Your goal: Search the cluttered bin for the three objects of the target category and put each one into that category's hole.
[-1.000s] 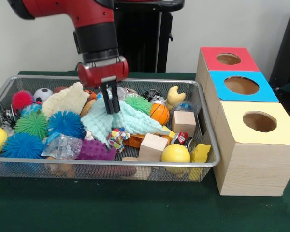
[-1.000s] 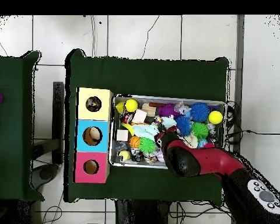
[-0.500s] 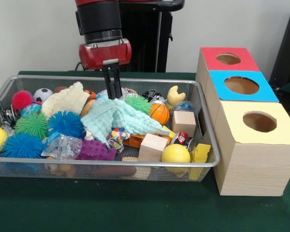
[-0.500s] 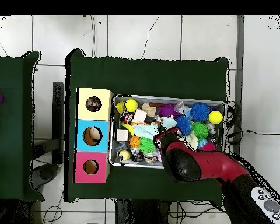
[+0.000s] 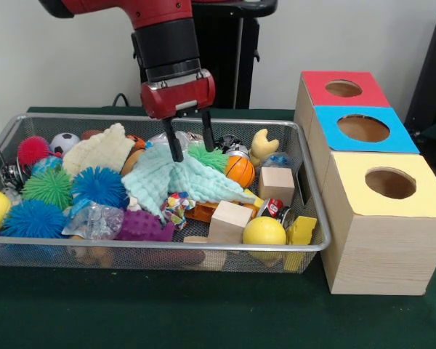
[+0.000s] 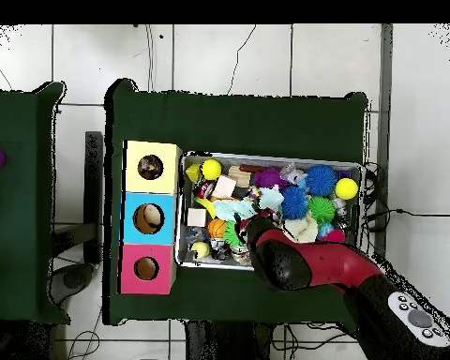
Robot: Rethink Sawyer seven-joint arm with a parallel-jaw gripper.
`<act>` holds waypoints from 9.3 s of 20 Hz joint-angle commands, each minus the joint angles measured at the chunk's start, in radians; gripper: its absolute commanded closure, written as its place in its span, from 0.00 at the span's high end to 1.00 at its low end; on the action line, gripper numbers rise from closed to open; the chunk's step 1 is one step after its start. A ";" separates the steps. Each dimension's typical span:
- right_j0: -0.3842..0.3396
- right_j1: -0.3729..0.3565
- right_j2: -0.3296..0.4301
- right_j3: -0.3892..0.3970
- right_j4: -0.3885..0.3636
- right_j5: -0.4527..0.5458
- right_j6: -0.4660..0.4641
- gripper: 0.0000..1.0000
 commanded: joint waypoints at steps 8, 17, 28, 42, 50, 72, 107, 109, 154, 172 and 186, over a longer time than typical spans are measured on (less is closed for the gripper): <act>-0.007 0.059 -0.001 -0.066 0.006 -0.033 0.152 1.00; -0.022 0.042 0.021 -0.072 0.022 -0.021 0.152 1.00; 0.002 0.004 0.029 -0.074 0.077 -0.005 0.176 1.00; 0.090 -0.077 0.007 -0.124 0.211 0.118 0.151 1.00; 0.188 -0.026 -0.130 -0.219 0.296 0.215 0.191 1.00; 0.736 0.022 -0.879 -0.429 0.542 0.304 0.585 1.00; 0.929 0.064 -1.002 -0.426 0.713 0.334 0.654 1.00; 0.938 0.070 -1.009 -0.427 0.725 0.333 0.653 1.00; 1.033 0.332 -1.037 -0.503 0.996 0.127 0.676 1.00; 0.953 0.429 -0.959 -0.535 1.018 -0.087 0.622 1.00; 1.094 0.459 -1.059 -0.483 1.173 -0.063 0.673 1.00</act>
